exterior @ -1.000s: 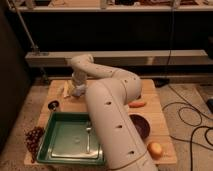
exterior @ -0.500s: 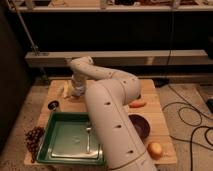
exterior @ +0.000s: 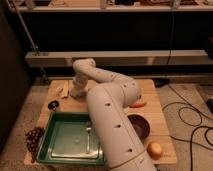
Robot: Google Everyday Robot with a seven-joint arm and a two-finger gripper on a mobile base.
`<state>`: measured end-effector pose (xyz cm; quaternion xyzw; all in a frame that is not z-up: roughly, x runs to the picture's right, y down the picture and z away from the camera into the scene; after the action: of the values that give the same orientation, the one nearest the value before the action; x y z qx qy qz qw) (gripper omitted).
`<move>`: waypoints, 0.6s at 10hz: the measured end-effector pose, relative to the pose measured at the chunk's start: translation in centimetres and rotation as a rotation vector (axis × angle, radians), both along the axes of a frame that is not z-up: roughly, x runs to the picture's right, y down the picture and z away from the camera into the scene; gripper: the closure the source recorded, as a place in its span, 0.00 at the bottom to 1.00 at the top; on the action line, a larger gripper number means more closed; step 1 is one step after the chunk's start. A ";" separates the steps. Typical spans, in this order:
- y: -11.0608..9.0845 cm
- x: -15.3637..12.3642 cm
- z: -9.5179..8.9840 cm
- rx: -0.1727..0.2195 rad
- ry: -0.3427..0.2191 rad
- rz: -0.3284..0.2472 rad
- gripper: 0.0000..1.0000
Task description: Place towel in plastic cup
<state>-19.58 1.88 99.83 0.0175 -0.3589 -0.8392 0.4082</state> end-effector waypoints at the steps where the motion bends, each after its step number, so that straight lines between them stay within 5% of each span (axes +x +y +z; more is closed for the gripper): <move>1: 0.3 0.0 0.1 -0.004 0.002 -0.012 0.84; 3: 0.0 1.2 -0.4 -0.002 0.038 -0.062 0.99; 6: -4.2 2.8 -3.2 0.010 0.040 -0.004 1.00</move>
<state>-16.81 -2.32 96.64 0.0020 -0.3464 -0.8421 0.4134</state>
